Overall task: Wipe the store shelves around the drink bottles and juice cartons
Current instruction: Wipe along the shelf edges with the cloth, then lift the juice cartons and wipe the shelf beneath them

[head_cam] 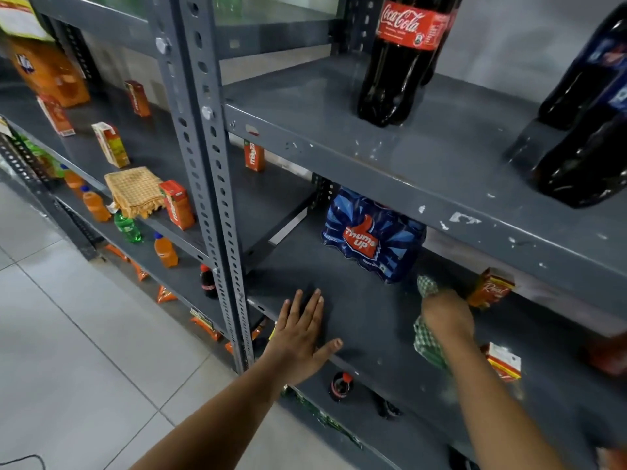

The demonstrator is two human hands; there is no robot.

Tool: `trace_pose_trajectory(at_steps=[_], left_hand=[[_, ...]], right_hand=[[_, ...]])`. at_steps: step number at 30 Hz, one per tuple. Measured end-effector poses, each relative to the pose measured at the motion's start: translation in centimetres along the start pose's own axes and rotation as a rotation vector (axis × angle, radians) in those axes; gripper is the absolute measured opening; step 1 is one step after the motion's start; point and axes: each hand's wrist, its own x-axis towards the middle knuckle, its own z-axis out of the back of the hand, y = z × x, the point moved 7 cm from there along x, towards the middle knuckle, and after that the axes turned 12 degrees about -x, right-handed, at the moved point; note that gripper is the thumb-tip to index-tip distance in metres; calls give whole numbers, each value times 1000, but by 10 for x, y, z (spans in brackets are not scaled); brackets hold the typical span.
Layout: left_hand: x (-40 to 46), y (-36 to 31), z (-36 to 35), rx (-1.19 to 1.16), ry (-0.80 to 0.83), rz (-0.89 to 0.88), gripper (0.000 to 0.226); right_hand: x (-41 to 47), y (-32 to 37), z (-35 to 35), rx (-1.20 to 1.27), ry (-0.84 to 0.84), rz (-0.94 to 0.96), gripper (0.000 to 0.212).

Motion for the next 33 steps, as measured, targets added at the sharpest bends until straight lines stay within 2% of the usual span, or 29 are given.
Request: trace_pose_trajectory(at_steps=[2, 4, 6, 10, 14, 18, 22, 23, 25, 26, 28, 29, 30, 32, 33], left_hand=[[0, 1, -1, 14, 4, 8, 93], [0, 2, -2, 16, 7, 16, 92], [1, 2, -1, 12, 5, 22, 92], [1, -2, 0, 0, 10, 3, 94], [2, -5, -1, -5, -14, -22, 95], [3, -10, -2, 25, -76, -46, 97], [14, -56, -21, 22, -110, -245, 85], [20, -88, -35, -34, -109, -305, 83], [24, -128, -53, -202, -88, -376, 82], [27, -151, -78, -334, -28, -378, 80], [27, -178, -112, -609, 87, -310, 75], [25, -186, -120, -745, 123, -257, 72], [25, -196, -123, -853, 137, -225, 69], [27, -212, -120, -988, 118, -206, 67], [29, -219, -116, -1037, 101, -199, 68]], right_hand=[[22, 6, -14, 12, -6, -18, 39], [35, 15, -38, -47, 65, 30, 57], [32, 18, -53, -93, 85, 21, 65], [-9, 14, -63, -57, 23, 46, 67], [-66, 15, -77, -58, 30, 246, 74], [-115, -4, -86, 51, 39, 444, 70], [-143, -50, -78, 217, 148, 556, 62], [-146, -82, -74, 241, 178, 518, 55], [-151, -125, -70, 290, 178, 439, 28], [-148, -163, -79, 339, 175, 350, 23], [-157, -215, -80, 440, 85, 269, 33], [-166, -227, -73, 497, 65, 245, 30], [-170, -242, -67, 568, 58, 177, 25], [-167, -267, -50, 656, 22, 20, 29], [-162, -275, -38, 669, -30, -33, 23]])
